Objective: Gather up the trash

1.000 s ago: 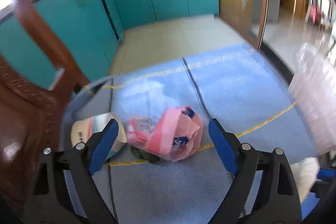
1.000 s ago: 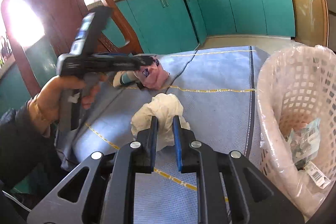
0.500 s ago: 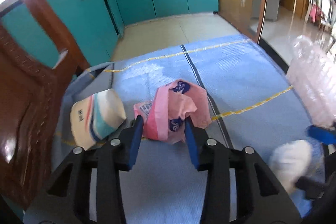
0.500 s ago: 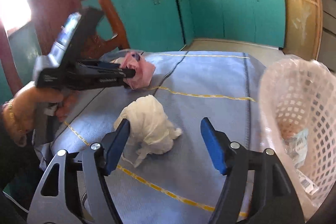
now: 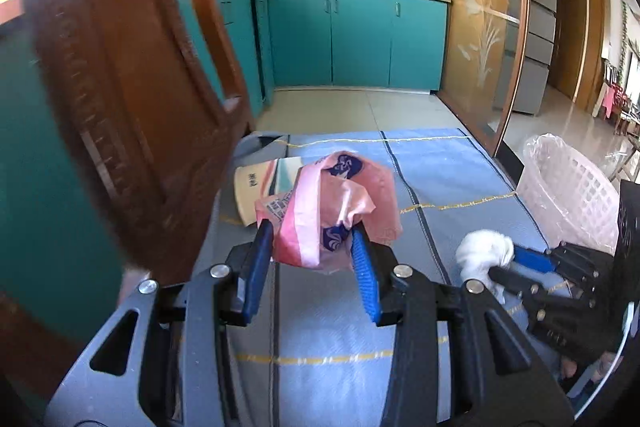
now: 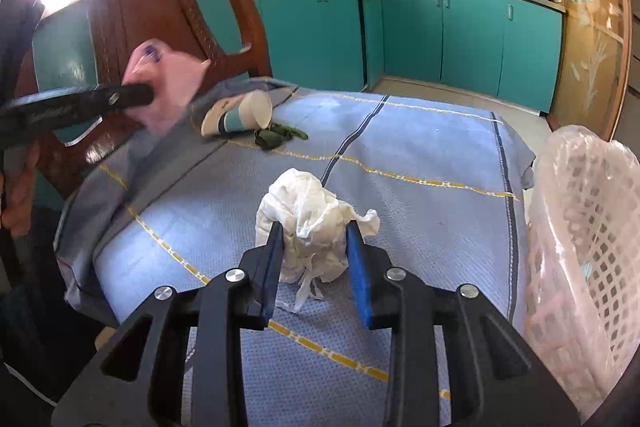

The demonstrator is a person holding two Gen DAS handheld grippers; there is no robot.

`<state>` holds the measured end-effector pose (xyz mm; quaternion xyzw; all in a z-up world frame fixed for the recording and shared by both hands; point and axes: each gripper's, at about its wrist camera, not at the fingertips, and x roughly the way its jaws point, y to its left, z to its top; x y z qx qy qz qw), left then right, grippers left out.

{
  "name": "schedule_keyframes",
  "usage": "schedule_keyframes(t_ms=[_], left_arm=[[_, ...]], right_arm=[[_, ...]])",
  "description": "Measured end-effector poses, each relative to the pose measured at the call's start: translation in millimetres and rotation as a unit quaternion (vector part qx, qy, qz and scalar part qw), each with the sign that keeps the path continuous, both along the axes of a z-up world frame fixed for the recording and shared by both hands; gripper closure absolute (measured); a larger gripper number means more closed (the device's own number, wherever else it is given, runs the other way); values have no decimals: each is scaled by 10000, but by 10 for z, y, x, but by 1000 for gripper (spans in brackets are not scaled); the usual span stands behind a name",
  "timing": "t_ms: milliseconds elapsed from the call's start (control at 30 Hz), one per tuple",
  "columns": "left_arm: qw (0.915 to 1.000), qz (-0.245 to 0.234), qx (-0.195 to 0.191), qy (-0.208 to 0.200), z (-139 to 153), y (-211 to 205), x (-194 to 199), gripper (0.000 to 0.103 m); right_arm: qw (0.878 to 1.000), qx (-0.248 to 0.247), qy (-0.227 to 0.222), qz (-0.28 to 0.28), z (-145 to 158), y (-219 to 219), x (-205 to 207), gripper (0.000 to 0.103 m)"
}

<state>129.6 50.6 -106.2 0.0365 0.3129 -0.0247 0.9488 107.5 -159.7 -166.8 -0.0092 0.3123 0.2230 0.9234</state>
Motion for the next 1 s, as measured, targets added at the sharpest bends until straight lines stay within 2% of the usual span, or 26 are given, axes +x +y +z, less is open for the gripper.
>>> schedule_keyframes(t_ms=[167,333,1000], left_arm=[[10000,-20,30,43,-49,8,-143,63],[9999,-88,39,33,-36,-26,-215,63],[9996,-206,199,29,-56,-199,-272,63]], right_arm=[[9994,8,-224,-277,22,-51,-118,71],[9991,-17,-174,-391,-32,-45,-179,71],[9981,8,-359,-499,19,-80,-236,71]])
